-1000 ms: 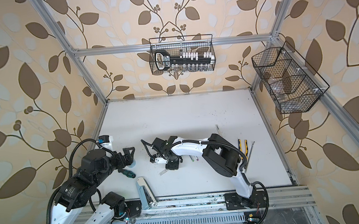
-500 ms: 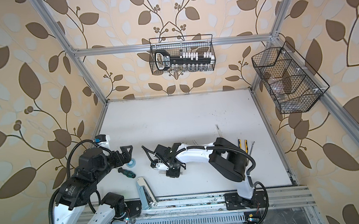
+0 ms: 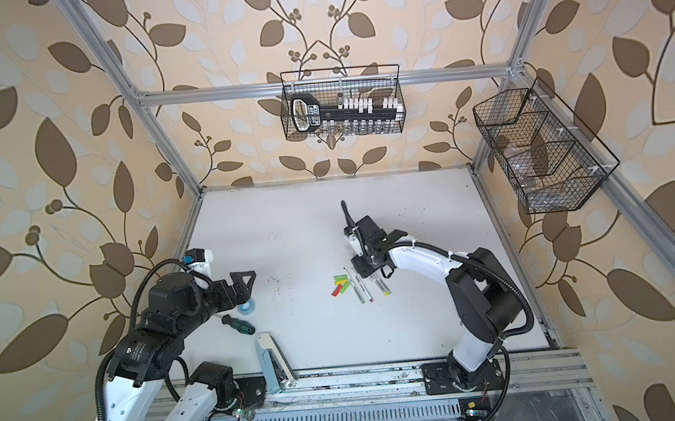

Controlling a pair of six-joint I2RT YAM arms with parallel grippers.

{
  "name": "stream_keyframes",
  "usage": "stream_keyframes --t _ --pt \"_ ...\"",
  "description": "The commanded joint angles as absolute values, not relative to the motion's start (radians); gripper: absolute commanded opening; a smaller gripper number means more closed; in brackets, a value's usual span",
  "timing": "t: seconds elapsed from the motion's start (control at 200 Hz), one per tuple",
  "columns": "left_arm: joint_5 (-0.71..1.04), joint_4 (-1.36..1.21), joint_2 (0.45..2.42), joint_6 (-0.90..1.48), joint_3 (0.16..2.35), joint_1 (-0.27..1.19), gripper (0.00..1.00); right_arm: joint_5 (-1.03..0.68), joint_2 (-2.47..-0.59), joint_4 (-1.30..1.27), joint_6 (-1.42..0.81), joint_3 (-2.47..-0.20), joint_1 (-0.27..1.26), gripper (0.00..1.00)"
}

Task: Insert the pens into the pen caps
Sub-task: 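Carry the capped pink highlighter with the right gripper toward the orange highlighter, then lower the capped highlighter beside the orange highlighter and open the right gripper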

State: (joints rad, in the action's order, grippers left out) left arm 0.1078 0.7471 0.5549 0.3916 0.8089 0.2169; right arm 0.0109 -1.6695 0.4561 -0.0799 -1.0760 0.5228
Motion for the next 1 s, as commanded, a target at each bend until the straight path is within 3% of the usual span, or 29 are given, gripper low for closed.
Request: stream_keyframes --t 0.0,0.17,0.6,0.655,0.82,0.995 --pt "0.143 0.71 0.558 0.374 0.821 0.206 0.99 0.086 -1.678 0.486 -0.146 -1.086 0.437 0.13" --pt "0.165 0.701 0.546 0.373 0.815 0.206 0.99 0.13 -1.719 0.481 -0.139 -1.085 0.339 0.14" --pt "0.161 0.707 0.523 0.376 0.813 0.206 0.99 0.403 -1.821 0.578 -0.121 -1.151 0.304 0.17" --pt "0.161 0.712 0.522 0.377 0.813 0.206 0.99 0.413 -1.825 0.599 -0.126 -1.169 0.306 0.22" --pt "0.166 0.71 0.501 0.377 0.812 0.206 0.99 0.449 -1.798 0.663 -0.14 -1.216 0.346 0.46" --pt "0.164 0.718 0.484 0.376 0.816 0.206 0.99 0.49 -1.733 0.775 -0.187 -1.284 0.43 0.54"
